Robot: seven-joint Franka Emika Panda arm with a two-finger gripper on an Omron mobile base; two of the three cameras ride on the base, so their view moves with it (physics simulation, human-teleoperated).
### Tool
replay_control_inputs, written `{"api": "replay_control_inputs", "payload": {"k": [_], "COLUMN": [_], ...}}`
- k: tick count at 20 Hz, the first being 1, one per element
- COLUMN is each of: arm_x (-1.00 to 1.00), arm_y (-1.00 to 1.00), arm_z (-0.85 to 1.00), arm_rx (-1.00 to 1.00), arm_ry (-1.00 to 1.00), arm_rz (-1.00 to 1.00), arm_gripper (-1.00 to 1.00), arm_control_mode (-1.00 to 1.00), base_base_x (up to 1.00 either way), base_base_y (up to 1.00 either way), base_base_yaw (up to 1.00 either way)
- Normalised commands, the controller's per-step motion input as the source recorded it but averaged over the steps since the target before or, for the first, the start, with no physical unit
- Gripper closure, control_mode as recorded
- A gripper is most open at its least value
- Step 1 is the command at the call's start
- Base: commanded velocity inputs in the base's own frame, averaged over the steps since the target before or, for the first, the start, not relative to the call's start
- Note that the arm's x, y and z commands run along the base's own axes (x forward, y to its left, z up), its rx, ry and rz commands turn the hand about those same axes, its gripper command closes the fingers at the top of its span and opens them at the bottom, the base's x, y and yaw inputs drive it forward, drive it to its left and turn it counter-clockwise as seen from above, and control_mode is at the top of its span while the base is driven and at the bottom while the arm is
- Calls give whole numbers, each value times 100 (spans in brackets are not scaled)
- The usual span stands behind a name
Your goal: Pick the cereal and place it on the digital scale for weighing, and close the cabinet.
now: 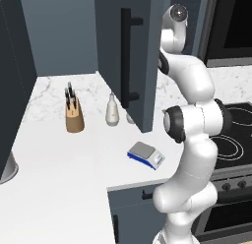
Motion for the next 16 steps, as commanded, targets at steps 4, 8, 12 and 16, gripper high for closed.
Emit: {"api": "replay_control_inputs", "payload": {"k": [4,8,12,16], "arm_x": [-29,-100,-100,-100], "arm_y": [1,12,8,6], "arm_z": [-4,-24,-47,8], "arm_rx": [0,0,1,2], "arm_ry": [-12,-39,-50,-33], "arm_rz": [3,12,13,14], "arm_gripper": [100,100,100,100], "arm_control_mode": [-100,-100,-100,-100], "base_base_x": [0,0,0,0], "base_base_y": [0,0,0,0], "base_base_yaw": [0,0,0,0]}}
